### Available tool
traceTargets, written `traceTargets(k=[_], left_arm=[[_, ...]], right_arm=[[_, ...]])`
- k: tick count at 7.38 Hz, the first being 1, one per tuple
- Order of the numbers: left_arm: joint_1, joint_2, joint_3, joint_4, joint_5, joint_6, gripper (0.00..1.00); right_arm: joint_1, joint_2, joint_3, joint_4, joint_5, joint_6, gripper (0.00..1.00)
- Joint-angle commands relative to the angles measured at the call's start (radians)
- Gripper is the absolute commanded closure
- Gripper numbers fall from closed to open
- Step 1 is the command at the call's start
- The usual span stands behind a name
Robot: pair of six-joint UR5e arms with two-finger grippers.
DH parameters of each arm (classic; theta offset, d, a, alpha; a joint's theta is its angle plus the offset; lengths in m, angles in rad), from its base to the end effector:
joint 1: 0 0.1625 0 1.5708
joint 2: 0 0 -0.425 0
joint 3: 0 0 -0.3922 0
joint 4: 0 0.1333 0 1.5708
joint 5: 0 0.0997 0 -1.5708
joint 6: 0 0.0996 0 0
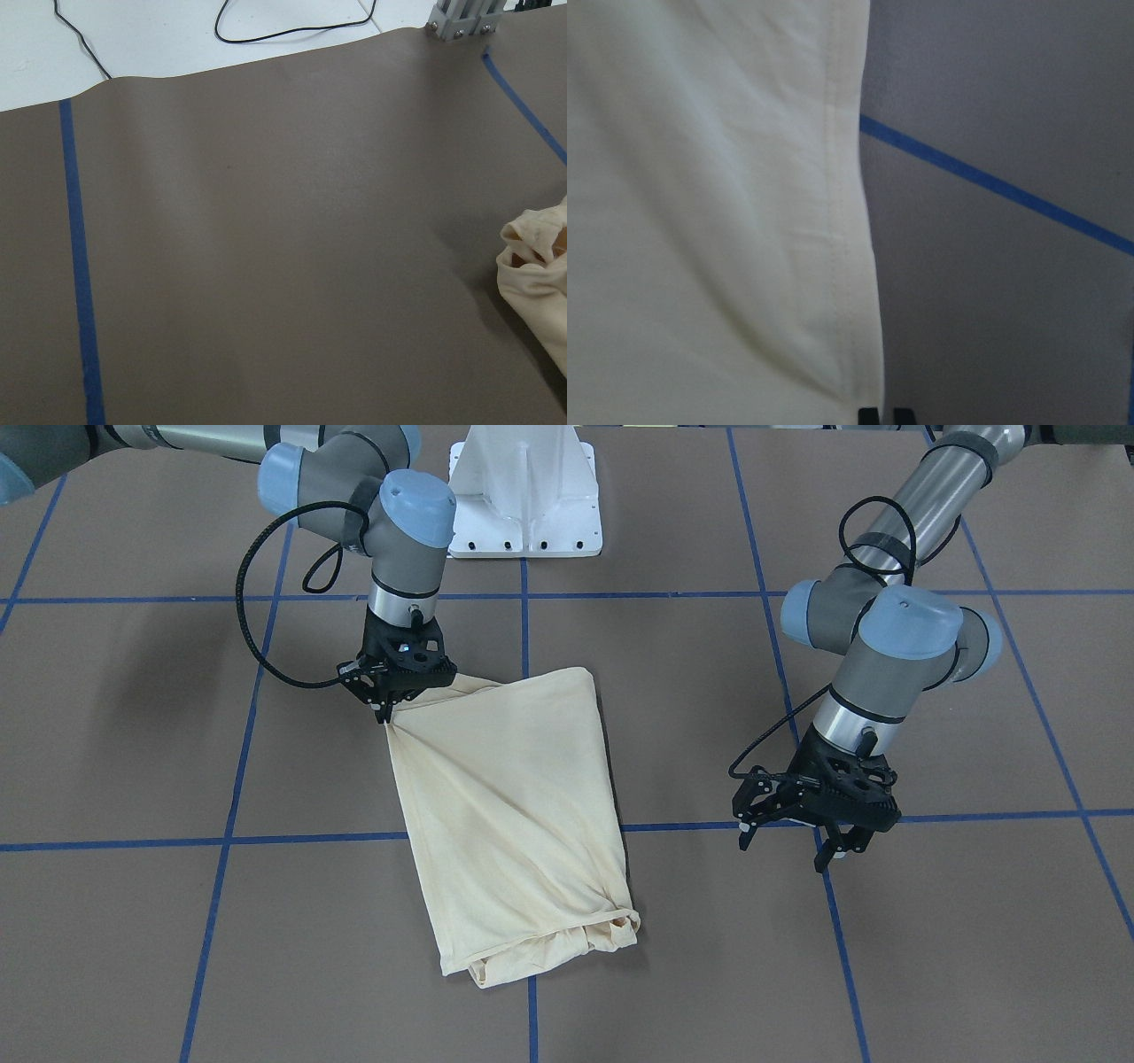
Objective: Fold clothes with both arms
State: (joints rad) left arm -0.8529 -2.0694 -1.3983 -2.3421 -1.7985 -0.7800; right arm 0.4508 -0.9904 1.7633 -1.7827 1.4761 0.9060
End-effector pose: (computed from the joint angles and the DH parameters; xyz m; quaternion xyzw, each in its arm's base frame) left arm 0.3813 -0.6051 0.3656 0.3135 0.4238 0.0329 0.8491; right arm -0.5238 -0.4121 0.2750 0.1850 -0.2105 -0.0895 0.9558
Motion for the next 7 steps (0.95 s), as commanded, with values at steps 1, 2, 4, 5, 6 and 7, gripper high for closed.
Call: traceTargets(k=[1, 2, 4, 5, 6, 7], left_arm=[[0.0, -0.001, -0.03, 0.013, -0.007, -0.031, 0.0], [0.011, -0.001, -0.053, 0.015, -0.018, -0.109, 0.0], [0.125, 0.0, -0.114, 0.015, -0.018, -0.32, 0.0], [0.187, 0.029, -0.175, 0.015, -0.007, -0.447, 0.0], [0.272, 0.082, -0.268, 0.047, 0.069, -0.505, 0.0], [0.366, 0.095, -0.353, 0.226, 0.147, -0.553, 0.0]], right_arm=[[0.06, 0.048, -0.013, 0.113, 0.009, 0.028, 0.0], [0.068, 0.046, -0.013, 0.222, 0.018, 0.119, 0.0], [0.074, 0.018, -0.012, 0.395, 0.055, 0.261, 0.01], [0.074, -0.022, -0.008, 0.495, 0.058, 0.343, 0.01], [0.077, -0.068, 0.001, 0.55, 0.085, 0.362, 0.01], [0.077, -0.112, 0.021, 0.549, 0.096, 0.361, 0.01]])
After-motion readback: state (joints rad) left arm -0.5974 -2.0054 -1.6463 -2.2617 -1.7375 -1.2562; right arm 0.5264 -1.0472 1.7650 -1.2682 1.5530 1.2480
